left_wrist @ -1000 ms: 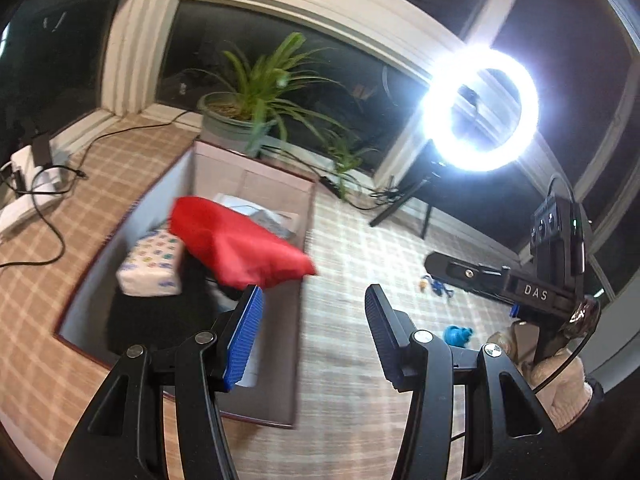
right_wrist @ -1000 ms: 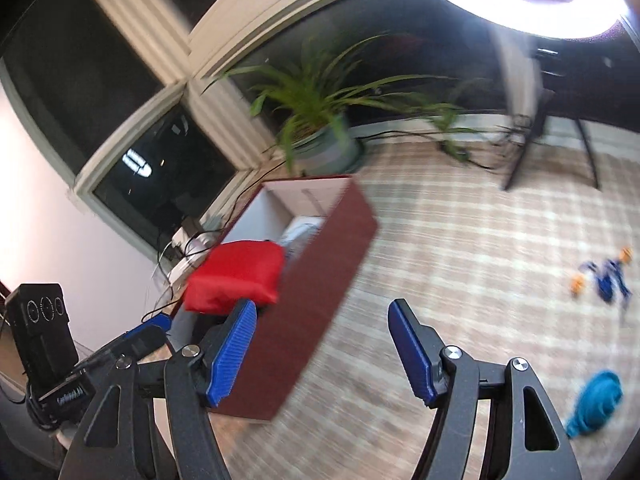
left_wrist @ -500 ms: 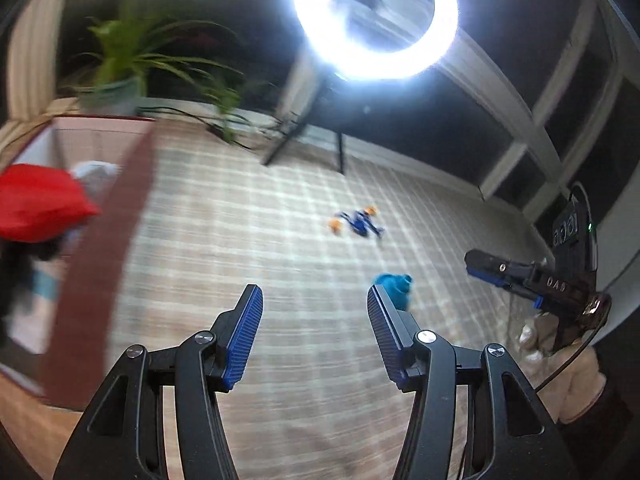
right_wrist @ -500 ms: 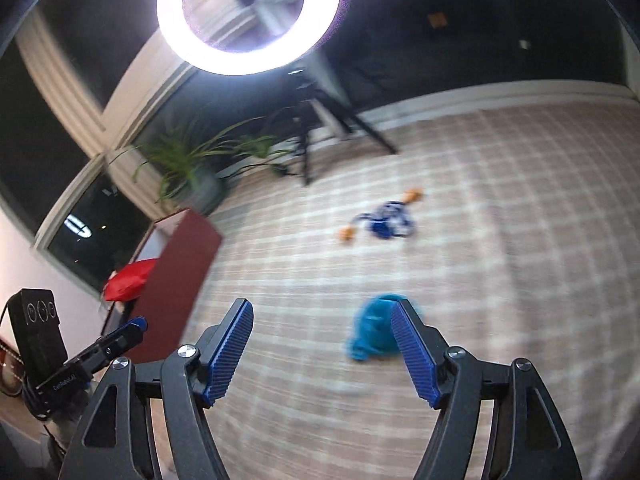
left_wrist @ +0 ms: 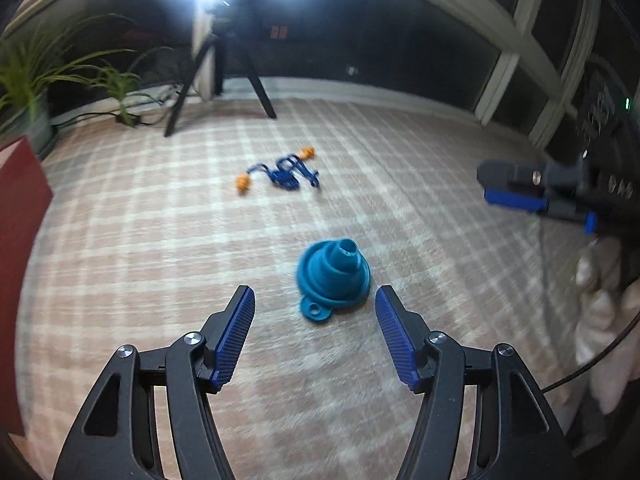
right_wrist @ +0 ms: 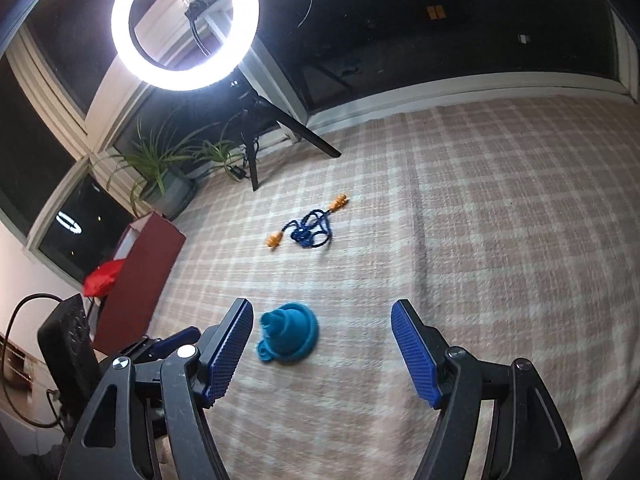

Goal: Organize soft objects
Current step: 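Move the left tool to the blue funnel while the right tool follows, then grasp the blue funnel with the left tool while the right tool grasps the earplug cord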

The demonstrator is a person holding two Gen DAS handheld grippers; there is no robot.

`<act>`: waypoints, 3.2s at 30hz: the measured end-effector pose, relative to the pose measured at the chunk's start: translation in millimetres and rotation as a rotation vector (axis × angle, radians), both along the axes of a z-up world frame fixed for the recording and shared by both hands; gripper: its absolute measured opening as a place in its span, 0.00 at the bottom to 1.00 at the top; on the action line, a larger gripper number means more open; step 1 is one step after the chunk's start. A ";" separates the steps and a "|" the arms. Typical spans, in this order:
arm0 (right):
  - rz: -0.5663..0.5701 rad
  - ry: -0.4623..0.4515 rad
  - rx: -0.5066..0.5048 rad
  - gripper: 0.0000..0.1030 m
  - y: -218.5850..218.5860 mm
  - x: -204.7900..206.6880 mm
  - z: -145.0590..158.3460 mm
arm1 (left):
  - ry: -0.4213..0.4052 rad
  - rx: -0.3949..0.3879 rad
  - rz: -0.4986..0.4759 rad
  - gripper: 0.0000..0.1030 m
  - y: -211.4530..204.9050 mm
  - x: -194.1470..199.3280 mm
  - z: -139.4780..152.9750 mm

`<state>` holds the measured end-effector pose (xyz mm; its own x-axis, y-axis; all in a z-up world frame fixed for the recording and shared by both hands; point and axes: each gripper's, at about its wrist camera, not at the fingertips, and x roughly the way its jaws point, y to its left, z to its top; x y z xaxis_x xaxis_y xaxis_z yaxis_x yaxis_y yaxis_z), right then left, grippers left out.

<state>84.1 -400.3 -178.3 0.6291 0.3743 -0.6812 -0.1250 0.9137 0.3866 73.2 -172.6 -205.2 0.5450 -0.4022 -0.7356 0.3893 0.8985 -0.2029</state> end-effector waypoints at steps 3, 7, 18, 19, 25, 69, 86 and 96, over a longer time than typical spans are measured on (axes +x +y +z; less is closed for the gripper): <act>0.016 0.015 0.019 0.66 -6.3 12.0 -7.4 | 0.016 0.023 0.001 0.60 -13.7 6.1 -9.6; 0.021 0.038 0.042 0.66 -13.0 25.2 -18.8 | 0.021 0.082 -0.006 0.60 -29.6 13.8 -20.0; 0.040 0.086 0.069 0.66 -14.6 50.5 -38.2 | -0.011 0.183 0.026 0.66 -41.8 43.0 -33.1; 0.042 0.086 0.064 0.66 -13.6 52.5 -38.3 | -0.021 0.190 0.032 0.66 -40.5 43.5 -32.5; 0.067 0.088 0.040 0.66 -4.3 61.2 -39.6 | -0.006 0.128 0.132 0.66 -8.3 60.2 -26.3; 0.358 0.010 -0.400 0.47 117.8 164.3 -71.6 | 0.001 0.061 0.194 0.64 7.7 81.1 -37.0; 0.358 -0.022 -0.464 0.13 108.8 159.6 -70.5 | -0.019 0.055 0.154 0.44 3.3 79.6 -36.8; 0.342 -0.040 -0.420 0.09 103.0 150.7 -62.4 | -0.033 0.050 0.161 0.41 5.4 76.6 -33.6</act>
